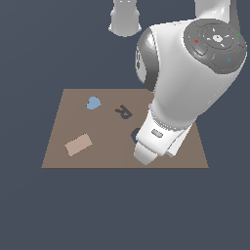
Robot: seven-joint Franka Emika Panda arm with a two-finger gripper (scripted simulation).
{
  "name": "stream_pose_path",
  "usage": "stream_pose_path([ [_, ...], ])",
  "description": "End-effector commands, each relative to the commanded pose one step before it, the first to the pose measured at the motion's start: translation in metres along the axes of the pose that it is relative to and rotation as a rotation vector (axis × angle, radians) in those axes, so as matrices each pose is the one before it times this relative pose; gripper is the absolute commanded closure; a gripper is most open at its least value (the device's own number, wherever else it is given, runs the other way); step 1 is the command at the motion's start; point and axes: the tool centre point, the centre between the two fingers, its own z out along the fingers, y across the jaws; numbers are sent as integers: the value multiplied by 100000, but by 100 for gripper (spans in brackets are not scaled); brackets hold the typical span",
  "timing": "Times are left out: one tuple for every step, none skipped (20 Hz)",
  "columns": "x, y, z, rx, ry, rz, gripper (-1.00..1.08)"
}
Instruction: Insert a designated object into the corresponding slot on a board.
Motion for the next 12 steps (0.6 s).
stream_pose_path([
  [-732, 620, -104, -44, 43, 10501, 108],
  [-273, 223, -27, -1, 0, 3865, 108],
  [-261, 212, -25, 0, -1, 3684, 108],
  [-250, 201, -24, 0, -1, 3505, 108],
  [-238, 190, -22, 1, -2, 3326, 108],
  [-226, 179, -21, 1, -2, 3148, 108],
  [-214, 169, -19, 1, -2, 2971, 108],
  [-202, 159, -18, 1, -3, 2794, 108],
  [-190, 148, -17, 2, -3, 2620, 108],
  [-178, 137, -15, 2, -4, 2446, 108],
  [-167, 126, -14, 2, -4, 2270, 108],
  [-155, 116, -13, 2, -4, 2102, 108],
])
